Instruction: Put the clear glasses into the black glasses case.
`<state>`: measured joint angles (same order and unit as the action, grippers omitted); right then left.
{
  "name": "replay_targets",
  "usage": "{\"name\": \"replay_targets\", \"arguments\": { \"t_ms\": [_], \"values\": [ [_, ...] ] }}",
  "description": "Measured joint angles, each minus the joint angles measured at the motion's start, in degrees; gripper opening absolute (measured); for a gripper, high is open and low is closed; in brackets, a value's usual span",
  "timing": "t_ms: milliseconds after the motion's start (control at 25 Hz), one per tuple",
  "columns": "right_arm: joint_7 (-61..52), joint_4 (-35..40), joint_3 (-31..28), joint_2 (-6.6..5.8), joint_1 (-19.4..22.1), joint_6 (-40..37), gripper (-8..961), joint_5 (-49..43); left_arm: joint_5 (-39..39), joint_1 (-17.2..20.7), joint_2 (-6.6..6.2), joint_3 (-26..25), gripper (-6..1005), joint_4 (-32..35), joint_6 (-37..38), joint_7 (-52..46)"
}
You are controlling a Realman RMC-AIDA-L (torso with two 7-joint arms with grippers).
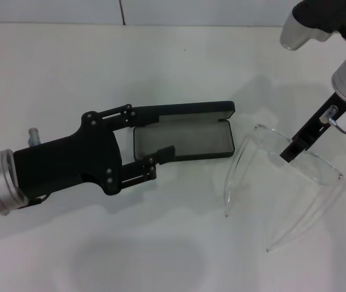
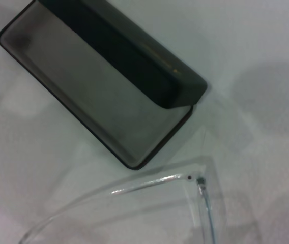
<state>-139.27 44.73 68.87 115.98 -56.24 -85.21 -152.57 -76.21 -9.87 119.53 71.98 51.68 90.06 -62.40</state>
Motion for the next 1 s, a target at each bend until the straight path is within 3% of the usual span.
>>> {"name": "replay_targets", "arguments": {
  "t_ms": [480, 680, 1000],
  "values": [
    [0.0, -0.4, 0.8, 0.12, -0.1, 0.4, 237, 0.0, 0.4, -0.1, 0.09, -0.1, 554, 0.0, -0.6, 0.0],
    [0.0, -0.2, 2.4, 0.06, 0.4, 0.2, 147, 0.1, 0.2, -0.4, 0.16, -0.9, 547, 0.0, -0.6, 0.0],
    [0.0, 4.1, 1.9, -0.27, 3.2, -2.3, 108, -0.1, 0.6, -0.3, 0.14, -1.1, 537, 0.0, -0.6, 0.0]
  ]
}}
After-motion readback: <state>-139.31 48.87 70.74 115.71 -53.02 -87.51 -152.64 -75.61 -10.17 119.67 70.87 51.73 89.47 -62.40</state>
